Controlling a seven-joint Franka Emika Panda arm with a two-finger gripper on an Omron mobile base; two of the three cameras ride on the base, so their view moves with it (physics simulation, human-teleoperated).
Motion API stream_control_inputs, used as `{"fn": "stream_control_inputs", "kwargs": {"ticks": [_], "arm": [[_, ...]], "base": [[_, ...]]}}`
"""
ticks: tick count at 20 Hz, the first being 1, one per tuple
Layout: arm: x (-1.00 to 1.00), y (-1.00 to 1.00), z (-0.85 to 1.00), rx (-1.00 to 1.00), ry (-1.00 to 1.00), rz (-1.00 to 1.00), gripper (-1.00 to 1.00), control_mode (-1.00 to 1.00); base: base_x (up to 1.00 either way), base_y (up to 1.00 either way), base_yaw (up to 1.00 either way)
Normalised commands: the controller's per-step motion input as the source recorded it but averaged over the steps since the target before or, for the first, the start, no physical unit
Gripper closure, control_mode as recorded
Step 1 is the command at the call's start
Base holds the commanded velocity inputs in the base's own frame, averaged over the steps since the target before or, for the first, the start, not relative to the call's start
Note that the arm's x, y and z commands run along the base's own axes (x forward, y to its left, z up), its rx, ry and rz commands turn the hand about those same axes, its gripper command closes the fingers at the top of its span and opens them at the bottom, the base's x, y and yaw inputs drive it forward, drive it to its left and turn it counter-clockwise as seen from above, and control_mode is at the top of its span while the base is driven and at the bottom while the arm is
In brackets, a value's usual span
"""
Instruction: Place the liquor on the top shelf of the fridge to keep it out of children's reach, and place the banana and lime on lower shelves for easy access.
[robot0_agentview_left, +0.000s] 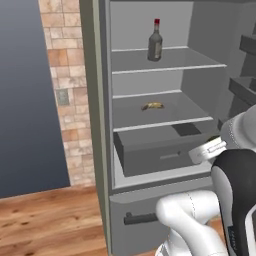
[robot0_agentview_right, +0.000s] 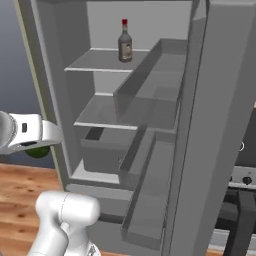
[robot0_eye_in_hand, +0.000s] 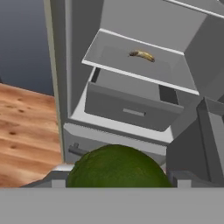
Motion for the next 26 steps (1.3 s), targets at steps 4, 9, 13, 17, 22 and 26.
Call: {"fn": "stream_control_inputs", "kwargs": {"ticks": [4,9,13,17,22,26], "arm": [[0.0,0.0,0.0,0.0,0.0,0.0,1.0,1.0],[0.0,0.0,0.0,0.0,0.0,0.0,1.0,1.0],[0.0,0.0,0.0,0.0,0.0,0.0,1.0,1.0],[0.34,-0.31,-0.06,0.0,0.0,0.0,1.0,-1.0],[0.36,-0.3,-0.15,0.0,0.0,0.0,1.0,-1.0],[0.48,-0.22,-0.16,0.0,0.0,0.0,1.0,-1.0]], "base": [[0.49,-0.06,0.0],[0.6,-0.09,0.0],[0.47,-0.19,0.0],[0.0,0.0,0.0],[0.0,0.0,0.0],[0.0,0.0,0.0]]}}
